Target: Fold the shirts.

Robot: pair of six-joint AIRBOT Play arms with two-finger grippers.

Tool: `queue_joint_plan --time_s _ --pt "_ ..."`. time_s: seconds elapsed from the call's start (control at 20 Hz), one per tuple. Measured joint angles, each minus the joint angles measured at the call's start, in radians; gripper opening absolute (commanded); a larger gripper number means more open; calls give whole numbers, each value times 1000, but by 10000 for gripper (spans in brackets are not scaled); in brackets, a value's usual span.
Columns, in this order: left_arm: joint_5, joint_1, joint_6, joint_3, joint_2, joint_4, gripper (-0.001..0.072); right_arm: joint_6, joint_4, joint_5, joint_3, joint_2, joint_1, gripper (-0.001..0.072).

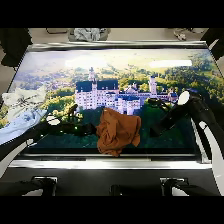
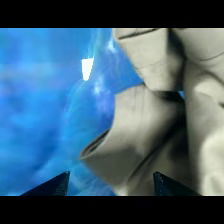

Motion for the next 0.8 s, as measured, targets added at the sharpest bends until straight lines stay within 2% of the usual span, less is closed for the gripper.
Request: queue_joint_plan --time_s 0.05,0.15,0.25,0.3,0.35,0.65,0.8 --pt "19 -12 -15 0 -8 -8 584 0 3 0 0 0 0 678" --pt "62 -33 -38 1 -19 -3 364 3 8 -1 0 0 0 681" --pt "100 -51 -63 -1 -27 6 222 4 17 -7 -4 0 0 711" --pt "116 -60 -81 -1 -30 8 66 4 27 -15 -13 0 0 719" --pt "128 -66 -96 -2 -32 14 30 3 45 -24 -27 0 0 719" --pt "155 -74 -137 3 -21 18 29 -42 267 -200 -234 -3 0 706" --pt "156 -74 -137 5 -1 14 28 -54 376 -276 -317 -25 0 672"
